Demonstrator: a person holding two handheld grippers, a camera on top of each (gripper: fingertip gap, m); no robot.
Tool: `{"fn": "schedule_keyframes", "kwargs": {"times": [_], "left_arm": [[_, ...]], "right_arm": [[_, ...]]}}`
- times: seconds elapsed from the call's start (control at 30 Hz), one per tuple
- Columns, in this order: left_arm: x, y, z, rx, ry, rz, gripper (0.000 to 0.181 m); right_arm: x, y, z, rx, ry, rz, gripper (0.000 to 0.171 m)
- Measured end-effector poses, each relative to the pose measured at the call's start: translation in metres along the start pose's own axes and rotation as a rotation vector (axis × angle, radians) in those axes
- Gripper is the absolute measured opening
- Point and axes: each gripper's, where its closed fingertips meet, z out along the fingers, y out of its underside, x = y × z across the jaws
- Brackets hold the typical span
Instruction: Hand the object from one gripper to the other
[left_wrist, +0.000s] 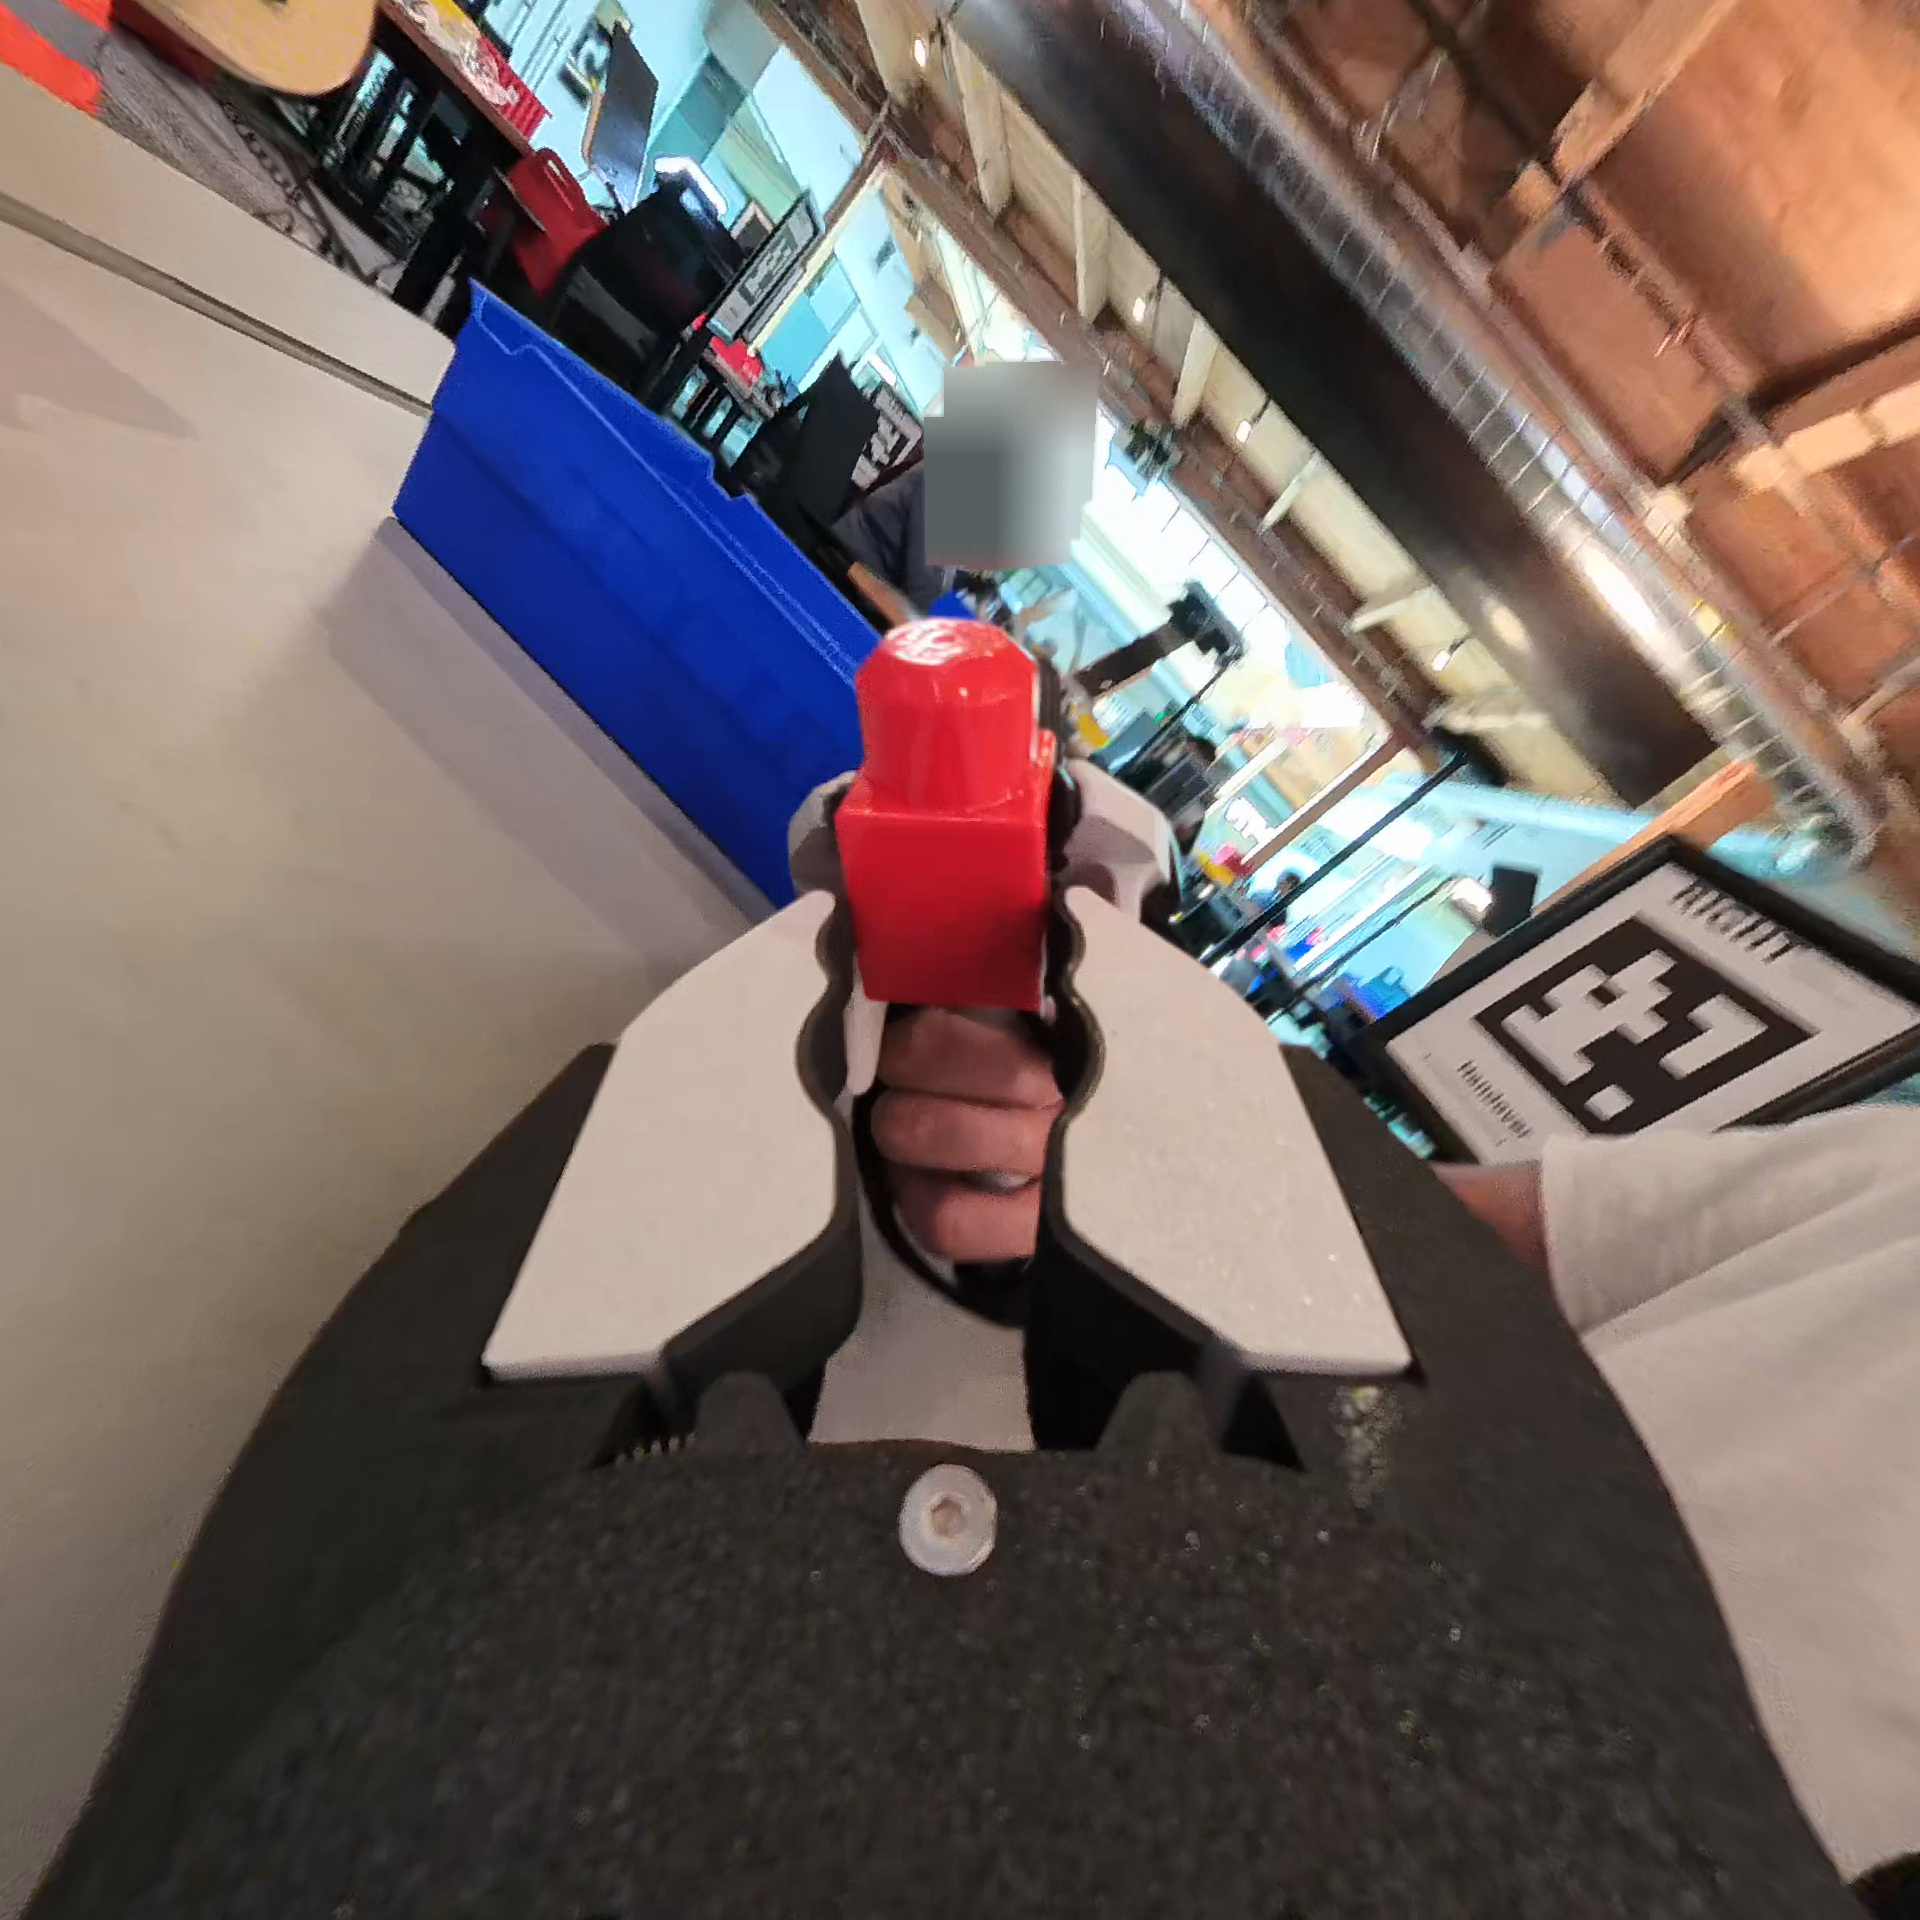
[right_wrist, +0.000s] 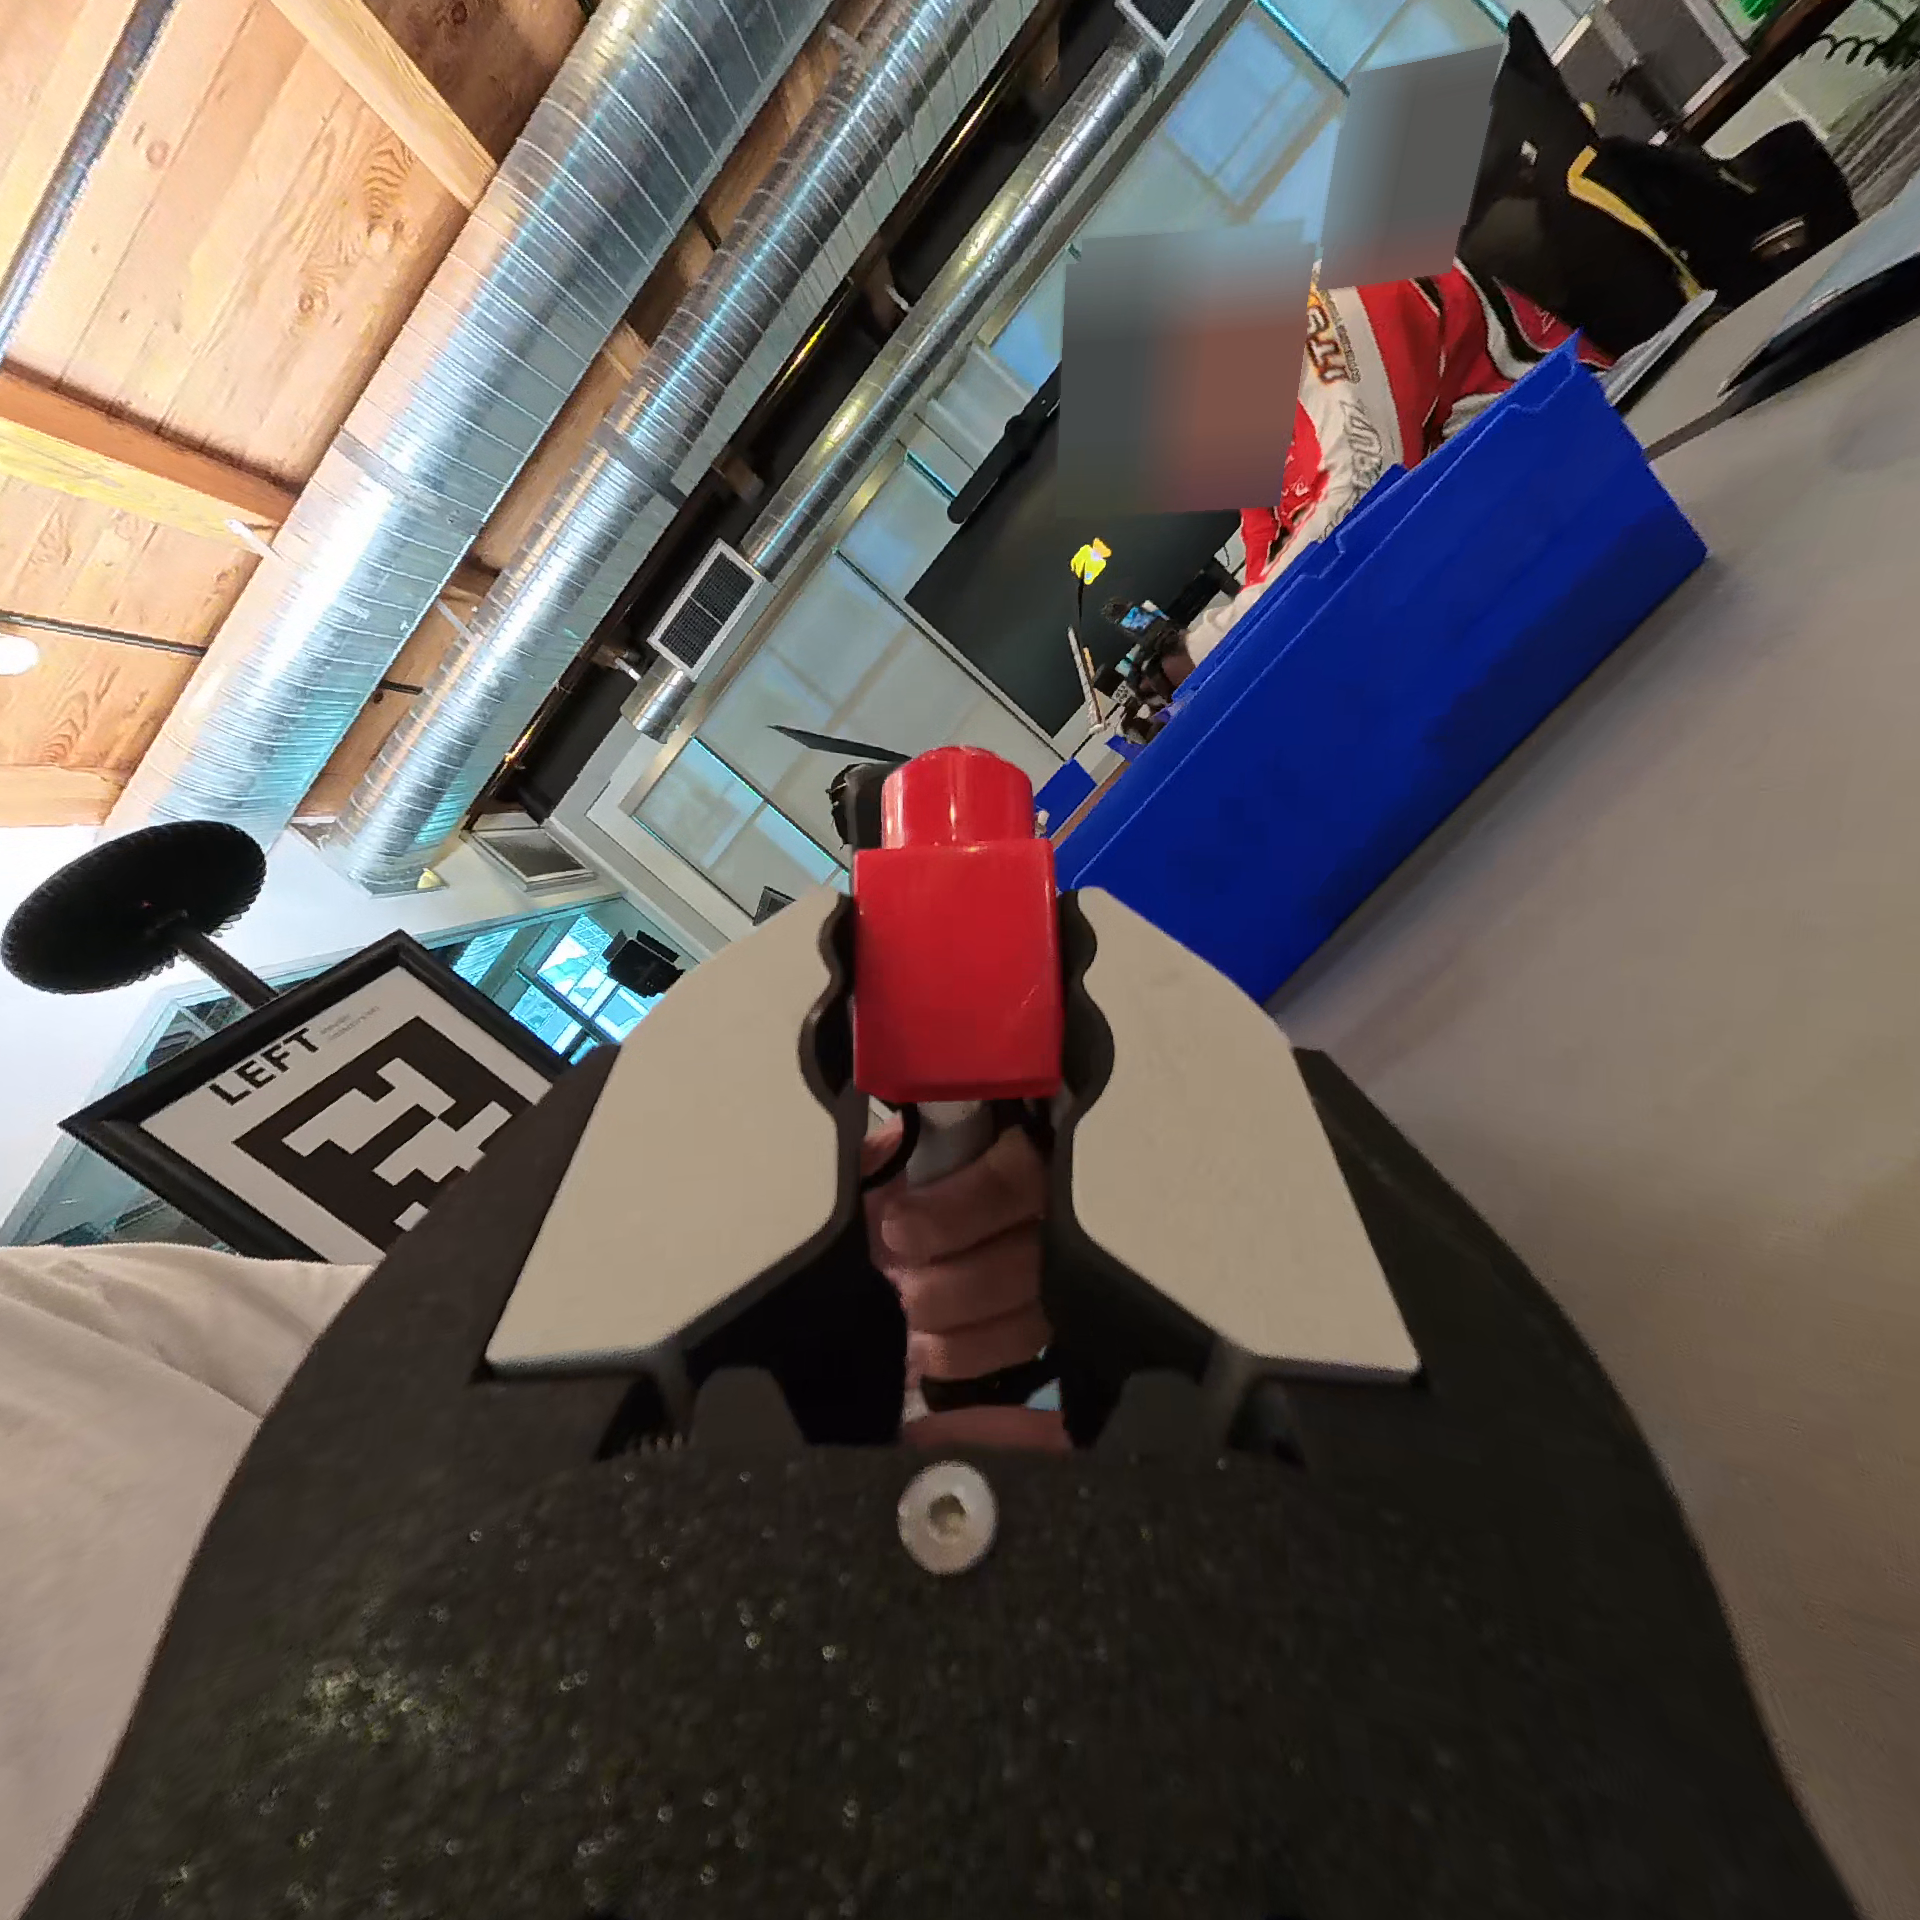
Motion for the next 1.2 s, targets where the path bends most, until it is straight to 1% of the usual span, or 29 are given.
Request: {"fn": "schedule_keyframes", "kwargs": {"times": [0.07,0.13,0.2,0.23,0.3,0.33,0.37,0.4,0.47,0.57,0.7,0.8,0.9,1.0,1.1,1.17,1.2], "left_arm": [[-0.001,0.000,-0.007,-0.051,-0.028,0.094,0.043],[-0.001,-0.004,-0.018,-0.099,-0.054,0.221,0.048],[-0.008,0.000,-0.031,-0.211,-0.117,0.391,0.057],[-0.017,0.003,-0.038,-0.276,-0.176,0.507,0.062],[-0.029,0.005,-0.047,-0.357,-0.274,0.740,0.078],[-0.026,0.011,-0.047,-0.383,-0.260,0.810,0.084],[-0.020,0.023,-0.045,-0.435,-0.212,0.841,0.084],[-0.016,0.035,-0.043,-0.490,-0.182,0.851,0.082],[-0.007,0.052,-0.037,-0.544,-0.130,0.870,0.086],[0.001,0.061,-0.031,-0.546,-0.084,0.936,0.082],[0.019,0.069,-0.030,-0.525,0.034,0.944,0.047],[0.028,0.071,-0.028,-0.500,0.070,0.977,0.043],[0.030,0.076,-0.028,-0.512,0.085,1.025,0.028],[0.030,0.077,-0.028,-0.527,0.083,1.042,0.028],[0.024,0.070,-0.028,-0.529,0.029,1.073,0.028],[0.020,0.065,-0.028,-0.517,-0.003,1.083,0.028],[0.017,0.061,-0.028,-0.508,-0.030,1.090,0.028]], "right_arm": [[0.005,-0.003,-0.005,-0.012,0.010,0.014,0.036],[0.012,-0.001,-0.010,-0.076,0.026,0.022,0.036],[0.020,0.017,-0.015,-0.251,0.042,0.040,0.036],[0.023,0.026,-0.018,-0.333,0.048,0.048,0.036],[0.020,0.043,-0.023,-0.455,0.020,0.091,0.036],[0.016,0.048,-0.024,-0.491,-0.008,0.130,0.036],[0.012,0.053,-0.024,-0.524,-0.040,0.184,0.037],[0.008,0.058,-0.025,-0.557,-0.072,0.238,0.037],[0.000,0.068,-0.027,-0.621,-0.131,0.308,0.037],[-0.015,0.081,-0.035,-0.735,-0.214,0.339,0.037],[-0.024,0.084,-0.045,-0.803,-0.270,0.384,0.036],[-0.026,0.088,-0.054,-0.864,-0.288,0.430,0.036],[-0.027,0.090,-0.057,-0.885,-0.298,0.459,0.036],[-0.027,0.090,-0.057,-0.886,-0.296,0.453,0.036],[-0.019,0.081,-0.050,-0.812,-0.263,0.432,0.036],[-0.010,0.074,-0.047,-0.765,-0.219,0.384,0.040],[-0.003,0.069,-0.045,-0.726,-0.182,0.345,0.044]]}}
